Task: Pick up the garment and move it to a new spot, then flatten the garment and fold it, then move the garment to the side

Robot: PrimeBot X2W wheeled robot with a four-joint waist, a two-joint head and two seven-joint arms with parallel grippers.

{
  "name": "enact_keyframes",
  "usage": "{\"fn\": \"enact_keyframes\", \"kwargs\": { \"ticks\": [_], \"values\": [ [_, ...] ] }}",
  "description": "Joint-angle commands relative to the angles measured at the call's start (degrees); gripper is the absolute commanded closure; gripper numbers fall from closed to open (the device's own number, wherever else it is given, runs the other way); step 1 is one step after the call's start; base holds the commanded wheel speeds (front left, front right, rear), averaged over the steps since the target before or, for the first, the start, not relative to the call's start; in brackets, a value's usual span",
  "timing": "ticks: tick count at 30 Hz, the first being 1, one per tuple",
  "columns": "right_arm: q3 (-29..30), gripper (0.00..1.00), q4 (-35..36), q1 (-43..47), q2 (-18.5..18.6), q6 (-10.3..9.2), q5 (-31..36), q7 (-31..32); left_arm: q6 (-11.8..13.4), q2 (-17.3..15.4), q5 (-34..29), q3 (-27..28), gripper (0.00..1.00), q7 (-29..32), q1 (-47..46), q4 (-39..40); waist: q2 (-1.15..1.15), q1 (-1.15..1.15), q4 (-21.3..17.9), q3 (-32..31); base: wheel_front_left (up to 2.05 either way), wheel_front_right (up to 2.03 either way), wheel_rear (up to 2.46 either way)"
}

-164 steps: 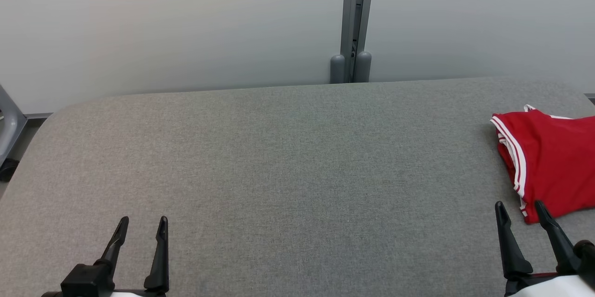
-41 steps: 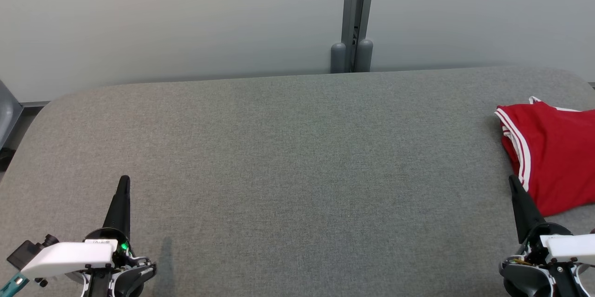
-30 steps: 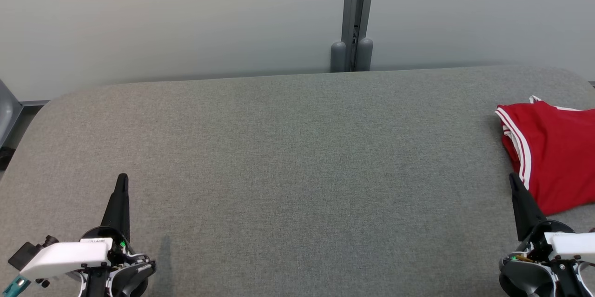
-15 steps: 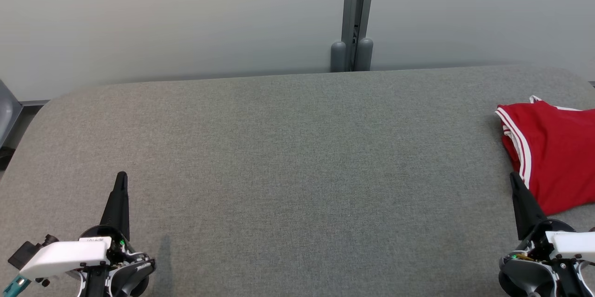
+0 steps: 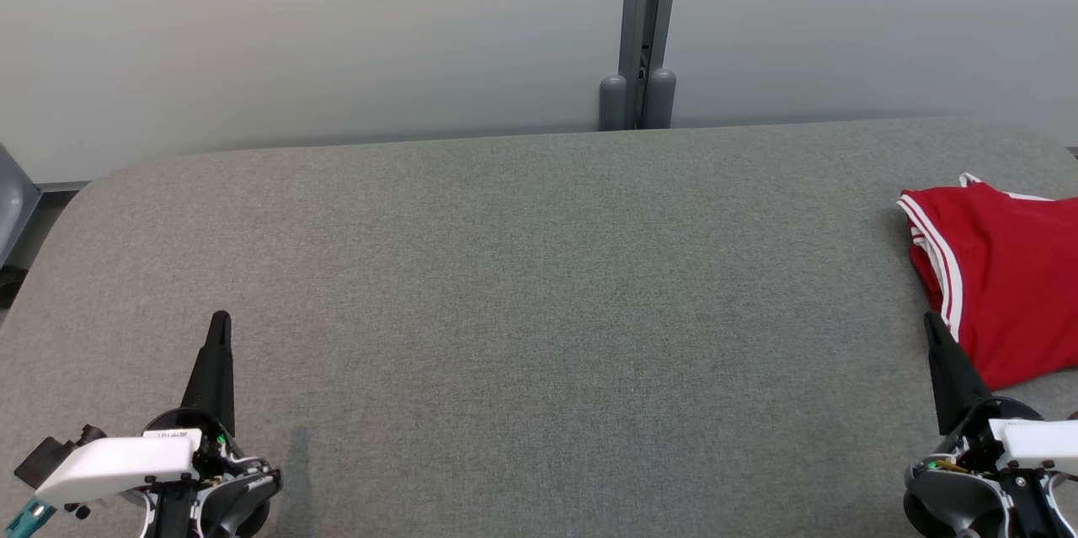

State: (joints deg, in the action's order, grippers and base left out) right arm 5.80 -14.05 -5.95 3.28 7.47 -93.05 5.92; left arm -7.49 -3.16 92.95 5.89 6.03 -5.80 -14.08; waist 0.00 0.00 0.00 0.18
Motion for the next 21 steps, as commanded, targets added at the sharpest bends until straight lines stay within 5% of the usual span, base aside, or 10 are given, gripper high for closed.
{"fn": "enact_keyframes", "kwargs": {
  "ticks": [1, 21],
  "values": [
    [0.24, 1.0, -0.12, -0.53, 0.12, 0.04, 0.27, 0.25, -0.21, -0.17, -0.08, 0.27, 1.0, 0.16, -0.81, -0.05, 0.0, 0.0, 0.0, 0.0, 0.0, 0.0, 0.0],
    [0.38, 1.0, -0.13, -0.56, -0.01, 0.04, 0.33, 0.42, -0.21, -0.04, -0.26, 0.43, 1.0, 0.33, -0.84, -0.06, 0.0, 0.0, 0.0, 0.0, 0.0, 0.0, 0.0]
  ]
}}
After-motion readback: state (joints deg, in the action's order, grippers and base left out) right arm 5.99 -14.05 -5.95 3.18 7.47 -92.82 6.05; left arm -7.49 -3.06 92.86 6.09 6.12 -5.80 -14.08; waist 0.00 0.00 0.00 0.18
